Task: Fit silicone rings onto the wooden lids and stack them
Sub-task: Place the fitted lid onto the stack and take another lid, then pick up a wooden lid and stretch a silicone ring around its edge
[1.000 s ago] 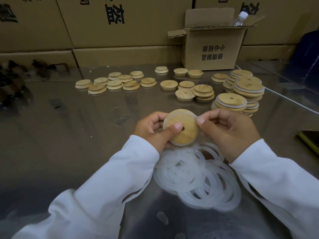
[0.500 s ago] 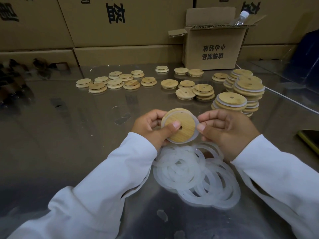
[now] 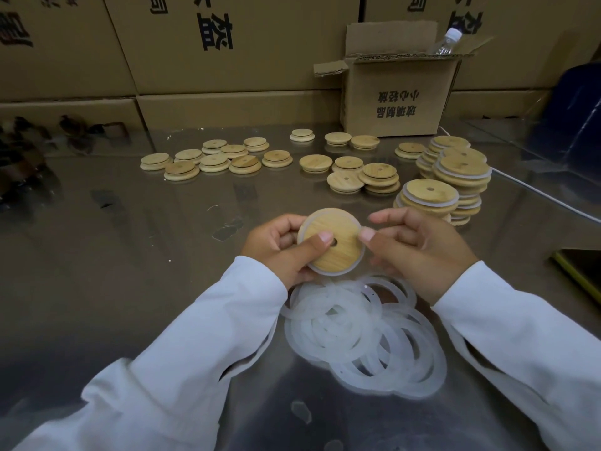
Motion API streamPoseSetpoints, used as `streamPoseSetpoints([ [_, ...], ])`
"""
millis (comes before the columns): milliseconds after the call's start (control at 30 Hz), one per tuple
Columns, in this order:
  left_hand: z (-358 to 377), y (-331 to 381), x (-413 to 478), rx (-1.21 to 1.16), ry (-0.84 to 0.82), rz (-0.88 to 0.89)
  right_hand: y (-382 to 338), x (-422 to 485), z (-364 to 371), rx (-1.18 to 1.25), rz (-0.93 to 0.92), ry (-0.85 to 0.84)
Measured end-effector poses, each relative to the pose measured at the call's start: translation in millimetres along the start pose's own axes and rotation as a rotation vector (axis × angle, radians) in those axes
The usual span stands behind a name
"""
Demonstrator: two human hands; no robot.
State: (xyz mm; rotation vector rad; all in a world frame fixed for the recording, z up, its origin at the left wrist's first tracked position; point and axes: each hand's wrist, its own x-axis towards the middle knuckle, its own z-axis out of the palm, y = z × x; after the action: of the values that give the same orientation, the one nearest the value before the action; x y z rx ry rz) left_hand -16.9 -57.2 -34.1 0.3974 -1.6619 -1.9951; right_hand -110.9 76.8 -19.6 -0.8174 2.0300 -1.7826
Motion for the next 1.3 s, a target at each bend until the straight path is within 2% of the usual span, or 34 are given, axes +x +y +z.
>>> streamPoseSetpoints([
  [100,1.3,-0.6,-0.8,-0.004,-0.019,-0.005,-0.5,-1.7,2.2,-0.011,0.018,-0.098],
  [200,2.1,-0.5,-2.5,-0.028,-0.046,-0.018,-2.2,0.3,-1.4,0.007,-0.005,-0.098],
  [267,3.0,0.1,-3.0,-0.044,-0.048,-0.027,-3.6,5.2,-7.5,0.001,-0.019,-0.027],
  [367,3.2,0.5,-2.5,-0.030,-0.014,-0.034,-6.8,14.7,-21.9,0.119,0.010,0.200],
  [500,4.4,0.4,-2.9,-0.016,0.020,-0.026,-10.8,30.5,-47.5,0.350,0.219,0.500],
  [600,5.5,0.1,-3.0,-0.016,0.039,-0.016,-11.9,38.8,-57.5,0.484,0.365,0.513],
  [767,7.6,-0.4,-2.8,-0.002,0.053,-0.019,-8.2,46.4,-59.5,0.479,0.412,0.542],
  [900,8.1,-1.7,-0.8,0.031,0.070,-0.018,-6.1,51.8,-58.8,0.387,0.403,0.550],
  [1100,-1.2,2.6,36.4,0.120,0.147,-0.079,3.7,50.5,-56.8,0.147,0.238,0.597],
  [1300,1.6,0.7,109.3,0.349,0.210,-0.076,3.8,52.5,-55.1,0.130,0.133,0.621],
])
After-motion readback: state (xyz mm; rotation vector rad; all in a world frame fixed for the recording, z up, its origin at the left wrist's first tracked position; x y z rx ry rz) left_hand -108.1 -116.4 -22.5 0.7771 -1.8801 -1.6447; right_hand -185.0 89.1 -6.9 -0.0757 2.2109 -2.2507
